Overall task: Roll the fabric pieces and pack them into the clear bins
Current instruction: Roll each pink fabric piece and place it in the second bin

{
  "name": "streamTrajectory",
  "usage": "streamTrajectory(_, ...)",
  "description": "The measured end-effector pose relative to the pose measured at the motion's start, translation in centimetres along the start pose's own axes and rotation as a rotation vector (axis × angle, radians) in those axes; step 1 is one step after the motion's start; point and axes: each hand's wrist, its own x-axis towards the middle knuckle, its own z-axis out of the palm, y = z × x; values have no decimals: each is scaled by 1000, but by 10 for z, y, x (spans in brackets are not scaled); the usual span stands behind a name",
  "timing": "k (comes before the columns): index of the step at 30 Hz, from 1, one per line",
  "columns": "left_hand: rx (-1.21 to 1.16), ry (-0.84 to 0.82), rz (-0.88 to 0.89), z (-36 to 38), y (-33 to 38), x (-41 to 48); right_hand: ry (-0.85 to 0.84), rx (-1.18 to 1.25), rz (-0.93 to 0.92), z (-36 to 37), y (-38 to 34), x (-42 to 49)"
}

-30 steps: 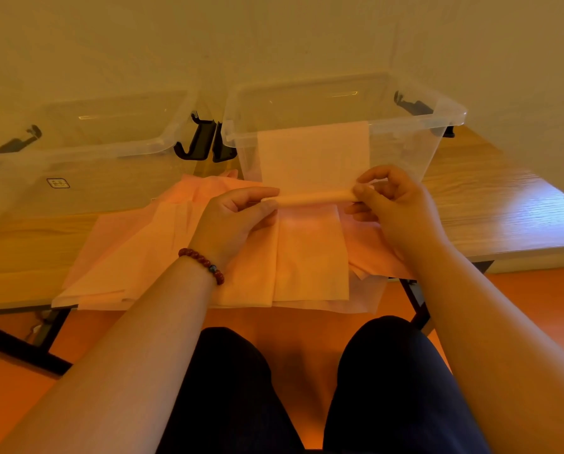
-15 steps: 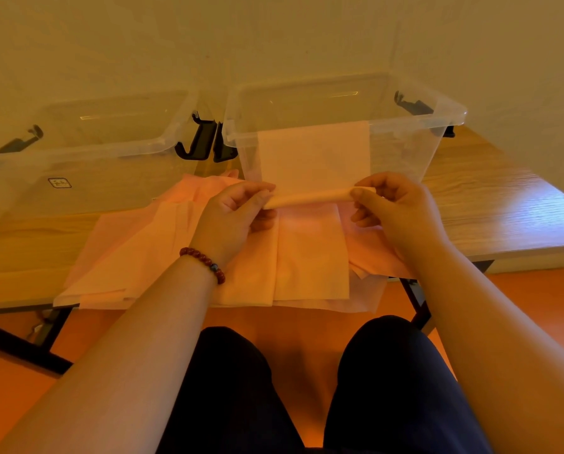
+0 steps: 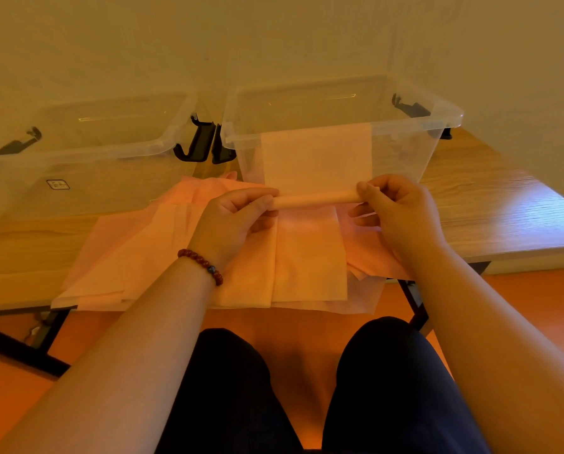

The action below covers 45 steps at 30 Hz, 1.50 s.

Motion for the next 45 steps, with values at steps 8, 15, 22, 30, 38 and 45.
streamTrajectory(8, -90, -32, -26, -1, 2, -1, -40, 18, -24, 1, -3, -2)
streamTrajectory(15, -3, 0, -6, -1, 1, -2, -84, 83, -12, 1, -4, -3)
streamTrajectory(22, 55, 30, 28, 1, 1, -2, -120, 104, -18, 0, -6, -7)
streamTrajectory(30, 88, -114, 0, 1, 3, -1, -56, 71, -9, -1, -3, -3)
streamTrajectory(38, 465, -58, 186, 7, 9, -2, -2, 90, 7, -2, -1, 1)
streamTrajectory(45, 380, -62, 101, 11, 17, 4, -5, 72, -21, -3, -1, 2)
